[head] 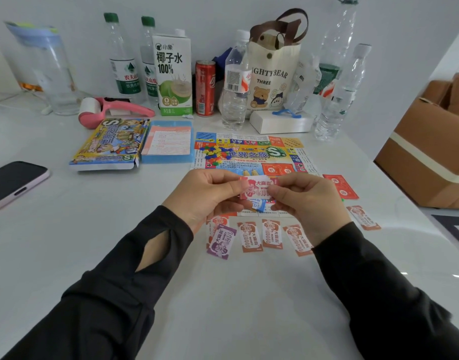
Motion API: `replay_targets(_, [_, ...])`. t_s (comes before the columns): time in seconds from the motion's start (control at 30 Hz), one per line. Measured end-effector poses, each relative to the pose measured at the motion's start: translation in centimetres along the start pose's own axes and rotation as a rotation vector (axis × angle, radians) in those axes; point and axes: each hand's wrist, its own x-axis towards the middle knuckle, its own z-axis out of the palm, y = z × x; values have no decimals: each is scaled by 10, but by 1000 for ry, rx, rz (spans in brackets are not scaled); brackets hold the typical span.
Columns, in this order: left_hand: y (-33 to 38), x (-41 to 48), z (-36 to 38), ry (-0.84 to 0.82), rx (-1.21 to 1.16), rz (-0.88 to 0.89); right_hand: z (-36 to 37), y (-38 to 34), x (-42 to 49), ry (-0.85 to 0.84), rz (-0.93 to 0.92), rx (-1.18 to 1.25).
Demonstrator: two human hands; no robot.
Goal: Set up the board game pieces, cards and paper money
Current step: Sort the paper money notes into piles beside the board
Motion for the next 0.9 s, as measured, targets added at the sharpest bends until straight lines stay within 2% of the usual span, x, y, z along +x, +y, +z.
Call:
replay_targets(0.33, [-3, 3, -1, 98, 48, 29, 4, -4, -2, 87, 36, 22])
replay_targets(0.47, [-4, 4, 0, 124, 91, 37, 5, -6, -8, 100, -64, -147])
replay_targets(0.67, [-6, 4, 5, 143, 127, 49, 7, -4, -8, 219, -179, -326])
replay_targets(0.9, [-8, 3, 5, 158, 64, 68, 3, -3, -6, 153, -140, -210])
